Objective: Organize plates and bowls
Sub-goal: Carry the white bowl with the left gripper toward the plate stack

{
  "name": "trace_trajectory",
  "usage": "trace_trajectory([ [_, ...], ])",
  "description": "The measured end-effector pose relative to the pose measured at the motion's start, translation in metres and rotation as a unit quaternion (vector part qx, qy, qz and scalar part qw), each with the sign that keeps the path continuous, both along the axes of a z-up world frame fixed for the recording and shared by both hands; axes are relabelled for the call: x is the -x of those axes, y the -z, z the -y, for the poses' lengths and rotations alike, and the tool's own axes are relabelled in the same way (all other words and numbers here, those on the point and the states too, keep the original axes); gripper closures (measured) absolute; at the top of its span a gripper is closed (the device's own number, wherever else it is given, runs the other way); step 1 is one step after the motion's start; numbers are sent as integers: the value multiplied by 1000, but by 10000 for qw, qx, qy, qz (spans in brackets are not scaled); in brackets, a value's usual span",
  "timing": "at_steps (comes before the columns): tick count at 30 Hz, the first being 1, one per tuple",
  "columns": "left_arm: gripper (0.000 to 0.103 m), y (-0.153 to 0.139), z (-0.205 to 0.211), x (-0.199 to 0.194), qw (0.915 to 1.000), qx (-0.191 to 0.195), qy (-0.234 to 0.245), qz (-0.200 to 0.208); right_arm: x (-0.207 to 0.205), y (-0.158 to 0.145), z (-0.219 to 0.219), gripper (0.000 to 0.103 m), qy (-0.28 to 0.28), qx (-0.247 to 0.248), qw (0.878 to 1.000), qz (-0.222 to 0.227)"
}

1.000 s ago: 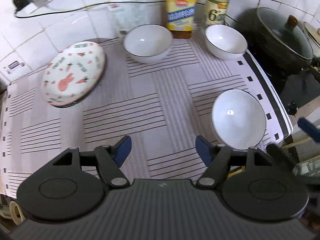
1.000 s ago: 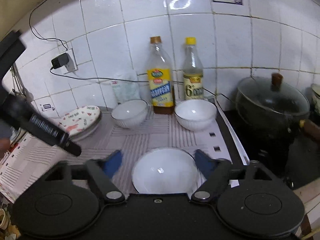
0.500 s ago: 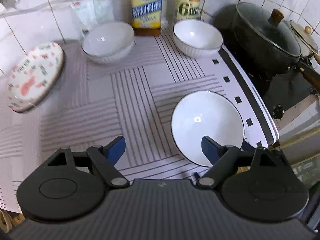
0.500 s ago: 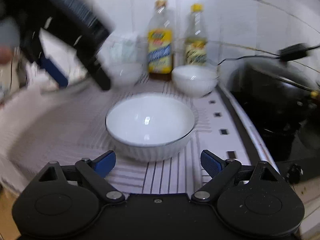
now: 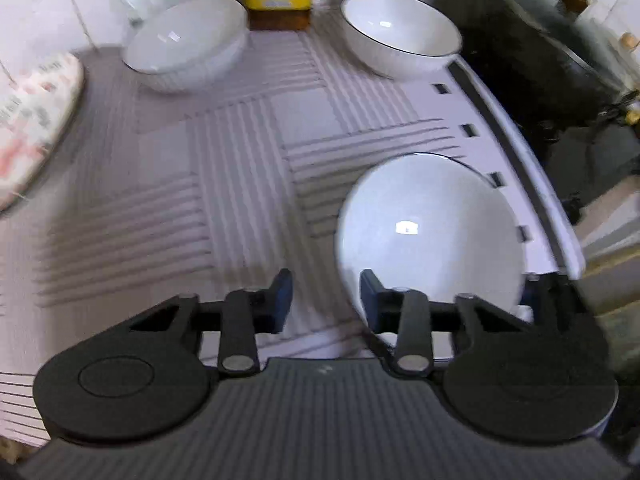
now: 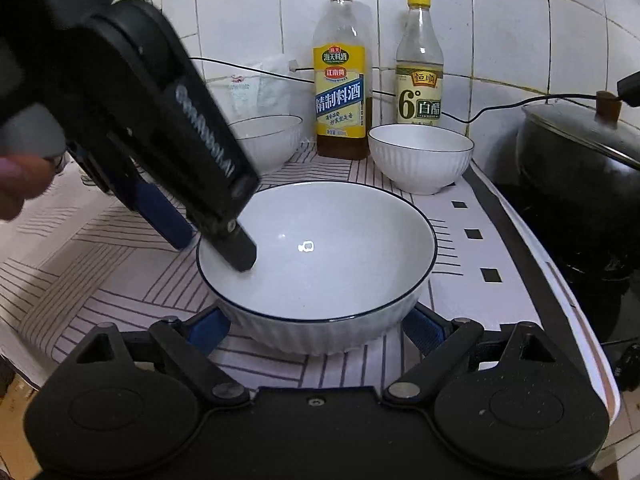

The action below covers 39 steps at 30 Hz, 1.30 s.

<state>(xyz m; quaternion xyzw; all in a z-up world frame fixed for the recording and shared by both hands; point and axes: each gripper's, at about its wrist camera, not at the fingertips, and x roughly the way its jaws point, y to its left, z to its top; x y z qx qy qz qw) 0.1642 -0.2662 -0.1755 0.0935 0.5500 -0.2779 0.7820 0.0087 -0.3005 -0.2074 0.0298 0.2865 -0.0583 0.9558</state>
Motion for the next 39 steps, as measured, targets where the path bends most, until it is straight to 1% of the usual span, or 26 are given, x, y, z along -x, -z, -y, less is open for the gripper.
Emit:
trace_trajectory([
  [1, 75, 3, -1, -3, 9997, 147, -43, -197, -2, -1, 0, 8, 9, -37, 10000, -36],
  [2, 81, 4, -1, -3, 9994, 199, -77, -284, -1, -2, -1, 8, 17, -60, 10000, -60],
  [3, 83, 5, -1, -3, 9992, 236, -70, -309, -1, -3, 0, 8, 20, -86, 9999, -71],
  [4, 87, 5, 1, -1, 9993, 242, -33, -271, 0, -3, -1, 7, 20, -112, 9999, -69],
  [5, 88, 5, 2, 1, 9996, 200, 13, -190, 0, -3, -1, 7, 17, -127, 9999, -74],
  [7, 88, 5, 4, 4, 9998, 142, 78, -77, -3, -2, 0, 7, 8, -128, 9999, -84],
  [11, 88, 4, 2, 10, 9997, 183, 168, 18, -7, -4, 3, 7, -4, -184, 9997, -140],
  [15, 88, -6, -6, 15, 9992, 313, 207, 105, -9, -9, 9, 7, 5, -526, 9984, -185],
  [21, 89, -21, -28, 22, 9992, 281, 65, 267, -9, -23, -9, 7, -238, -355, 9991, -74],
  [26, 89, -33, -59, 20, 9993, 160, -185, 295, -17, -36, -33, 7, -552, -287, 9981, -26],
  [30, 89, -37, -97, 14, 9978, 200, -589, 238, -27, -43, -56, 7, -881, -257, 9958, 15],
  [33, 89, -36, -127, 9, 9950, 174, -953, 231, -38, -45, -77, 7, -1202, -286, 9923, 45],
  [39, 89, -31, -178, -6, 9876, -53, -1534, 343, -68, -38, -120, 7, -1772, -329, 9836, 67],
])
